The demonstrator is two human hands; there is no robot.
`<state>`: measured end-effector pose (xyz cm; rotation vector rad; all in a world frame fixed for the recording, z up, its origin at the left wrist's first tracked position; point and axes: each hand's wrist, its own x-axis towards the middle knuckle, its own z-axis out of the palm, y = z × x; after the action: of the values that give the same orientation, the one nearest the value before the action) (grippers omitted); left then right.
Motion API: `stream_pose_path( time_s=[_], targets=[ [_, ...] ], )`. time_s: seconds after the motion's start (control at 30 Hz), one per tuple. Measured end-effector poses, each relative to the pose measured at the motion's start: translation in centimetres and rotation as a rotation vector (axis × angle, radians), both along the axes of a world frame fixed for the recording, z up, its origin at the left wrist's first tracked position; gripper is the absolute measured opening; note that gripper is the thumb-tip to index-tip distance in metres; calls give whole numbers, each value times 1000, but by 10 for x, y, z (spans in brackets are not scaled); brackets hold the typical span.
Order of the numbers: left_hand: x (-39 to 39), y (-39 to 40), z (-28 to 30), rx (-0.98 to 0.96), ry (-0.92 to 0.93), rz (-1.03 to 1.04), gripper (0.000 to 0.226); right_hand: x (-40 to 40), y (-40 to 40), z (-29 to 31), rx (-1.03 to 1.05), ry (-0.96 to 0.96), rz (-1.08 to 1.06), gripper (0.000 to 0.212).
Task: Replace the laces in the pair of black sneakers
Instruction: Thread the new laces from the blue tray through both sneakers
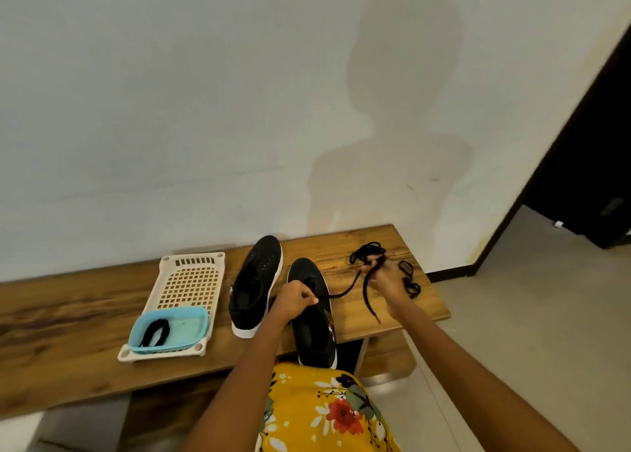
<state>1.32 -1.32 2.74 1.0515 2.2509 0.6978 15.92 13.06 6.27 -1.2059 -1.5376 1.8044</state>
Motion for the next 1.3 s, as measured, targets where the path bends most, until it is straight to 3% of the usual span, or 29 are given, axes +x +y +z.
stream_pose_path(
  time_s=[0.1, 0.17, 0.33, 0.47, 0.73, 0.8, 0.87, 0.97, 1.1, 1.2, 1.3],
  targets=[
    [-3, 0, 3, 18, -78, 51, 17, -5, -14, -8, 400, -545, 366, 40],
    [-7, -1, 4, 40, -175, 99, 17, -12, -28, -11, 640, -732, 493, 51],
    [-16, -2, 2, 61, -356, 85, 14, -39, -52, -26, 674, -592, 692, 36],
    [-20, -6, 2, 50, -336, 18, 17, -45, -44, -34, 688, -583, 655, 22],
    [-36, -6, 11, -100, -328, -221, 30, -44, 0, -40, 901, -604, 824, 20],
    [-38, -4, 10, -92, -310, -223, 30, -45, 0, -33, 844, -616, 861, 26],
    [-37, -4, 6, -75, -281, -216, 28, -44, -2, -23, 525, -485, 787, 33],
    [-37, -4, -1, -31, -186, -196, 31, -41, 3, -15, -34, -45, 391, 31],
    [-32, 1, -9, 77, -66, -116, 23, -42, 19, -5, -448, 512, -17, 31],
    [-28, 4, -12, 95, -94, -25, 17, -46, 15, 6, -368, 517, 29, 34],
    [-28, 4, -12, 86, -152, 31, 17, -46, -1, 6, 129, 133, 470, 28]
  ],
)
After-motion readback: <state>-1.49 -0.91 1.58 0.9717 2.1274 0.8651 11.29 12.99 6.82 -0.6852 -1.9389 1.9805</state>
